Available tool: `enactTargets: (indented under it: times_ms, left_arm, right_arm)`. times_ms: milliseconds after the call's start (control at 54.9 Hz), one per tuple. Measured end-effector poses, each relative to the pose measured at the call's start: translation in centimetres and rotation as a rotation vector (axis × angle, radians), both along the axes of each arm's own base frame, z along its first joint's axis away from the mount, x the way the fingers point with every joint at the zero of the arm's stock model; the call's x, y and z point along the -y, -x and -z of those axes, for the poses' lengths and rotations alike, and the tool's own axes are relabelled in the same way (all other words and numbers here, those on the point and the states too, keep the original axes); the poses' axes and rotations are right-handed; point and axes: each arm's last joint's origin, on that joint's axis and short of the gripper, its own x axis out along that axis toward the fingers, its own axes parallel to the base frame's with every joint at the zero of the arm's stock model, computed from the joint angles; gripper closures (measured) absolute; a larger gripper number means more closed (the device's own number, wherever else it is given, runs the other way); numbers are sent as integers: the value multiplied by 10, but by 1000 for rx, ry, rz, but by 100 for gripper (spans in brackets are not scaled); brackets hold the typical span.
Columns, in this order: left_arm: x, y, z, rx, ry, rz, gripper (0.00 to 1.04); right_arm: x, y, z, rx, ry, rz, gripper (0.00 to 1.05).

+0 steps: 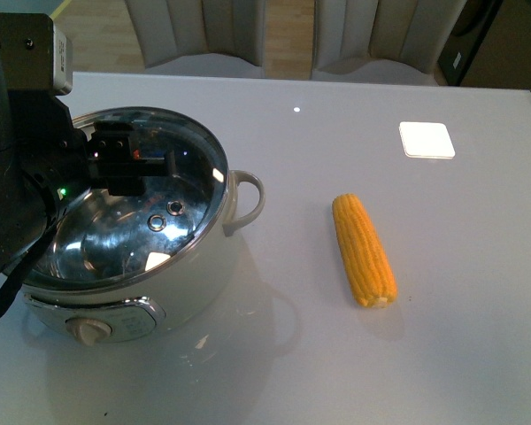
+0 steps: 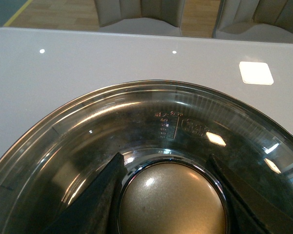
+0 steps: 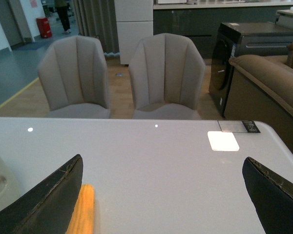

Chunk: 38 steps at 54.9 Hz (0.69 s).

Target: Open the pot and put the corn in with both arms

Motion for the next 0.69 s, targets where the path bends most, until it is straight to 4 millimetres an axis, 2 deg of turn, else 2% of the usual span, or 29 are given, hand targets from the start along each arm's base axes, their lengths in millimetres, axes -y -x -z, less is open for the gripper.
enactTargets:
  times_ms: [400,564,692]
  left_arm:
    - [-6,-2,-13,-10,-17,-20,61]
    - [-12,-6,-30,11,-25,-68,61]
    - [-16,-12,-51,60,-15,-92,61]
  right_arm:
    - [0,0,0,0,0,0,9]
    - [0,0,0,0,0,0,9]
    - [0,0,0,0,0,0,9]
